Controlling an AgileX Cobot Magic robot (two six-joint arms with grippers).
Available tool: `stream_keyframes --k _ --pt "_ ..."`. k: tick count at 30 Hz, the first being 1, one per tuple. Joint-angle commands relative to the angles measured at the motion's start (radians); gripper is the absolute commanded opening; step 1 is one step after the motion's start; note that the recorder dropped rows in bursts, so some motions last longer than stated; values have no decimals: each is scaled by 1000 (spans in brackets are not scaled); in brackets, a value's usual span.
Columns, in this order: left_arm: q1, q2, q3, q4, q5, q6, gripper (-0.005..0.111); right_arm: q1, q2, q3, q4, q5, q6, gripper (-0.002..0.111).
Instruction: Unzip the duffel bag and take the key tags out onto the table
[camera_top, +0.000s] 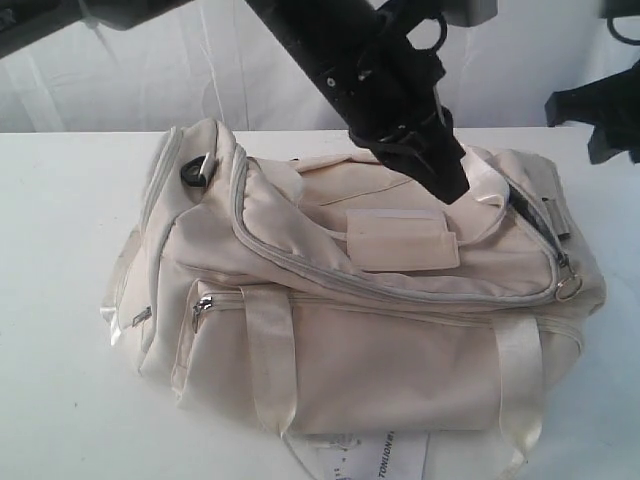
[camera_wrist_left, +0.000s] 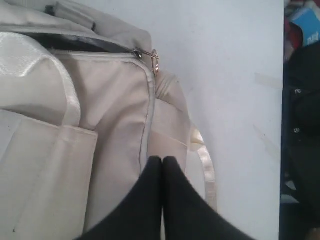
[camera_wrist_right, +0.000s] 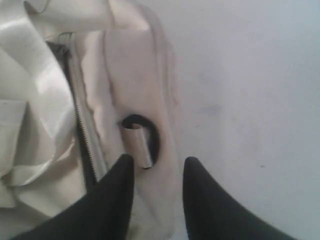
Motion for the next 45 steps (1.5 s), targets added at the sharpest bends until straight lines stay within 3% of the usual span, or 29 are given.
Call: stream_keyframes --k 1,2,3,4,5,6,8,10,12,17,19,31,41,45 --pt "-54 -134 221 17 -205 -54 0 -66 43 -13 267 35 -215 28" --pt "-114 -203 371 36 -404 -90 0 -81 48 -13 306 61 -248 28" --pt "-141 -233 459 41 -500 -105 0 -83 51 -13 316 72 -257 28" --pt "-199 -275 626 27 -771 -158 0 -85 51 -13 343 93 -280 30" --pt "-232 -286 683 19 -884 -184 0 -85 51 -13 359 102 -299 31" --pt "-288 -286 794 -5 -1123 -230 0 -85 51 -13 376 130 -326 37" --pt "-350 -258 869 -13 -1324 -267 0 -85 51 -13 382 132 -326 47" --pt "-378 -209 871 -13 -1378 -289 0 -85 51 -7 413 127 -326 50" --pt "-385 -155 833 -9 -1389 -350 7 -85 51 15 417 106 -326 50" --pt "-385 -26 642 42 -1272 -369 60 -85 53 79 414 16 -326 50" --pt "-391 20 579 74 -1237 -369 65 -85 57 79 414 16 -326 50" --pt "-393 107 514 74 -1304 -366 50 -85 60 79 414 16 -326 50" --pt "-386 107 514 74 -1325 -345 9 -85 60 79 411 18 -314 50" --pt "-386 107 514 74 -1308 -345 6 -85 60 79 411 27 -314 50"
